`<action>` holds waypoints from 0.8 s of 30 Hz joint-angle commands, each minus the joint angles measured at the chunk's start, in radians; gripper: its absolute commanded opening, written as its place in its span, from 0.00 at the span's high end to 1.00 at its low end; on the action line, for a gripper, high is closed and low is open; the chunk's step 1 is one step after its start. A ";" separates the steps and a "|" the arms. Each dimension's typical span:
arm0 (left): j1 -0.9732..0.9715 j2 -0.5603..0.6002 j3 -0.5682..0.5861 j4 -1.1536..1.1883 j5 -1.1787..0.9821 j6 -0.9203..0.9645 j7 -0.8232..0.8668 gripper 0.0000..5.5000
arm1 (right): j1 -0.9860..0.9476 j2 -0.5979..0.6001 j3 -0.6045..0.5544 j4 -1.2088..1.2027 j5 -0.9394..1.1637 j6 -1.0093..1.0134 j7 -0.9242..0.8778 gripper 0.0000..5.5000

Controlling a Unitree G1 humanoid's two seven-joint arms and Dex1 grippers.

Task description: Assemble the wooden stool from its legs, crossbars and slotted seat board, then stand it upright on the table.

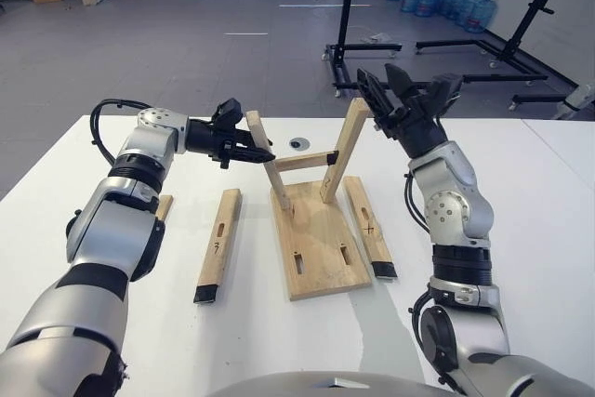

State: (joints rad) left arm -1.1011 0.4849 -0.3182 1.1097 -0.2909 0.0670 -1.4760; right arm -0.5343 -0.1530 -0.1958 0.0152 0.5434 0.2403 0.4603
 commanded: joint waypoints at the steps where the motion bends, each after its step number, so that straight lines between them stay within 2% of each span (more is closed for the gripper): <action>1: 0.097 -0.019 -0.085 0.059 0.188 0.004 0.067 0.63 | -0.038 0.047 0.010 0.088 -0.022 0.039 -0.089 0.29; 7: 0.093 -0.023 -0.086 0.064 0.202 -0.001 0.067 0.63 | 0.019 0.102 0.103 -0.032 0.033 0.089 -0.022 0.29; 18: 0.067 -0.039 -0.097 0.069 0.219 -0.004 0.048 0.63 | 0.068 0.120 0.211 -0.072 0.003 0.129 -0.008 0.29; 24: 0.035 -0.026 -0.074 0.080 0.216 -0.017 0.079 0.63 | 0.037 0.086 0.117 -0.029 0.021 0.103 -0.043 0.29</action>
State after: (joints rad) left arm -1.1284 0.4987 -0.3184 1.1456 -0.2470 0.0632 -1.5062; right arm -0.4843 -0.0750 -0.0982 -0.0283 0.5486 0.3054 0.3938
